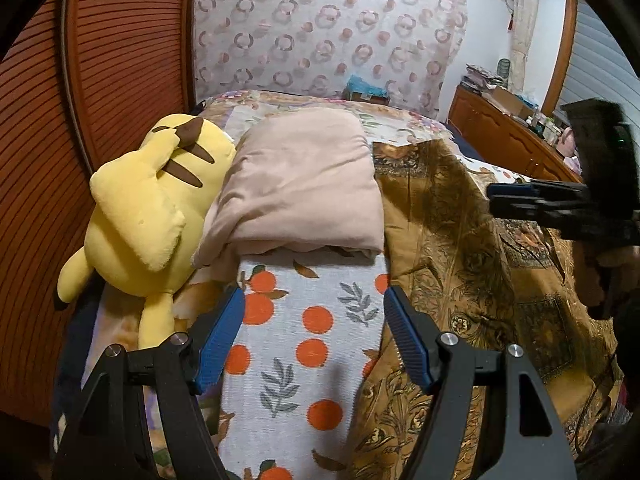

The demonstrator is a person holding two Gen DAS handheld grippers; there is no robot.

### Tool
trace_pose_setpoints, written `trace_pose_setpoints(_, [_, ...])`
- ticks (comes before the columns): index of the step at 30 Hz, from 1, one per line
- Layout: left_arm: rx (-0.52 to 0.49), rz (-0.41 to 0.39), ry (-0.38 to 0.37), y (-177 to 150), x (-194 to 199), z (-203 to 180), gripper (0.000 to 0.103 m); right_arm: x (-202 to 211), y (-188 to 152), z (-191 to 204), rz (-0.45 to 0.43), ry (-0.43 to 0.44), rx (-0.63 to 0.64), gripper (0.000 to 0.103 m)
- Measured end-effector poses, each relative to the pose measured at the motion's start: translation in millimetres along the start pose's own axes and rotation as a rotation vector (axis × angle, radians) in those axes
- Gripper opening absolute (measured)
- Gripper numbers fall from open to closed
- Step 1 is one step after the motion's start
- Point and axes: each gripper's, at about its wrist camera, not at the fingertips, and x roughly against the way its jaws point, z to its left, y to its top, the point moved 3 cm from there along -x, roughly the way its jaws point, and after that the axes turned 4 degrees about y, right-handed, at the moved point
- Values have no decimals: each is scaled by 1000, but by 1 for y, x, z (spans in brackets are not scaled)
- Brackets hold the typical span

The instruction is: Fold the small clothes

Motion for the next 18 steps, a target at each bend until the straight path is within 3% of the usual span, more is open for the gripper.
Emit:
trace_pose_setpoints(3, [-2,-1,-4,1,1,-2,73,-25,-4,-9,47,-42,-31,48])
trace_pose_setpoints(6, [-4,0,-1,0,2,-2,73,-49,-3,1,80,-9,-48,46])
trace_pose_setpoints(7, [-4,1,1,0,2,-2,73,-52,-3,3,81,10,-46,30])
trace_pose_setpoints(9, [0,4,4,-1,2,-1,73,-53,-2,7,81,63,-52,9])
trace_pose_setpoints(11, [4,6,4,-2,2,0,73,-45,1,9,63,75,-44,4])
trace_pose_setpoints(15, [1,7,0,-3,1,0,73,-10,12,-3,19,-6,-31,4])
trace_pose_setpoints(18, [-7,5,-4,-3,1,-3,73,24,25,8,-1,-177,51,4])
